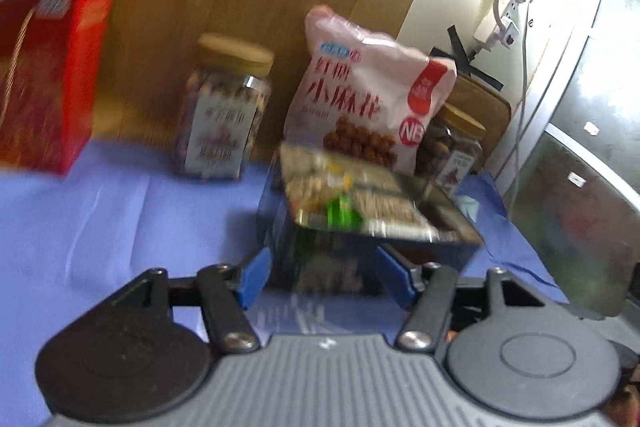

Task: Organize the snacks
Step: 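Move both grippers down to the green snack pack on the cloth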

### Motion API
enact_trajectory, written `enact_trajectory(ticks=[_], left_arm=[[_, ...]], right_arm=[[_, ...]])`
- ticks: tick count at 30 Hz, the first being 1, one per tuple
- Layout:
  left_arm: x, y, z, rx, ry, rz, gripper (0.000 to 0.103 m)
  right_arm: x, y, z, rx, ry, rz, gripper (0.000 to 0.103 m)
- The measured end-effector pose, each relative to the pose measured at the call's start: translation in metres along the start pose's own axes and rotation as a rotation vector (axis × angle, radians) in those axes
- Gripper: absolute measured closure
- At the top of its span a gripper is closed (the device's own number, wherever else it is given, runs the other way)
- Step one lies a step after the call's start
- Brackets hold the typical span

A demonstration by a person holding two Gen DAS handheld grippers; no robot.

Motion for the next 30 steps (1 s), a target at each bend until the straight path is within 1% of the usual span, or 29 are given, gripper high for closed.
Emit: enact_trajectory(ticks=[2,4,6,8,9,10,11,12,13,16,19,21,23,24,25,26,28,30], left_arm=[[-0.002,0.015,0.01,-0.038,0.015,0.049,0.043],[-0.005,0.032,0.022,-0.098,0.049,0.104,0.043],[-0.009,0.046,0.032,-0.166,0.099,0.135,0.043],[-0.018,0.059,0.042,-0.237,0.156,0.137,0.043],[-0.021,0.064,0.046,-0.268,0.178,0.138,0.043],[-0.023,0.068,0.049,-0.299,0.199,0.141,0.044],[-0.024,0.072,0.051,-0.32,0.217,0.148,0.044],[-0.024,0.077,0.052,-0.333,0.231,0.159,0.045],[-0.023,0.081,0.051,-0.337,0.233,0.169,0.046],[-0.022,0.086,0.047,-0.322,0.226,0.149,0.047],[-0.022,0.084,0.052,-0.348,0.222,0.133,0.048],[-0.025,0.083,0.056,-0.359,0.208,0.118,0.056],[-0.029,0.083,0.062,-0.361,0.192,0.112,0.084],[-0.03,0.084,0.067,-0.373,0.186,0.111,0.09],[-0.032,0.085,0.071,-0.385,0.185,0.109,0.09],[-0.034,0.085,0.075,-0.394,0.17,0.105,0.09],[-0.036,0.087,0.084,-0.412,0.126,0.098,0.09],[-0.038,0.089,0.091,-0.437,0.133,0.095,0.09]], right_arm=[[0.001,0.013,0.005,0.025,-0.061,0.063,0.065],[0.009,0.021,0.009,0.058,-0.106,0.127,0.065],[0.016,0.023,0.008,0.098,-0.108,0.167,0.065],[0.026,0.023,0.0,0.163,-0.117,0.193,0.066],[0.03,0.024,-0.006,0.203,-0.124,0.206,0.068],[0.035,0.026,-0.011,0.246,-0.13,0.221,0.076],[0.039,0.028,-0.015,0.291,-0.148,0.232,0.08],[0.04,0.032,-0.017,0.32,-0.17,0.236,0.081],[0.04,0.034,-0.017,0.338,-0.185,0.236,0.082],[0.04,0.039,-0.009,0.359,-0.234,0.261,0.085],[0.043,0.041,0.002,0.363,-0.286,0.284,0.085],[0.042,0.039,0.009,0.349,-0.313,0.293,0.085],[0.041,0.037,0.016,0.34,-0.366,0.299,0.084],[0.04,0.035,0.02,0.33,-0.394,0.304,0.084],[0.04,0.034,0.022,0.318,-0.41,0.309,0.084],[0.04,0.034,0.025,0.302,-0.407,0.307,0.083],[0.039,0.031,0.03,0.253,-0.352,0.288,0.082],[0.04,0.029,0.027,0.231,-0.288,0.269,0.082]])
Point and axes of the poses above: each gripper's, at about its wrist camera, not at the fingertips, and x roughly the way its jaws point, z to its left, y to its underside, the point moved 3 cm from there along x, roughly the way its jaws point, and after that the axes turned 6 degrees about z, right-handed, at the moved point
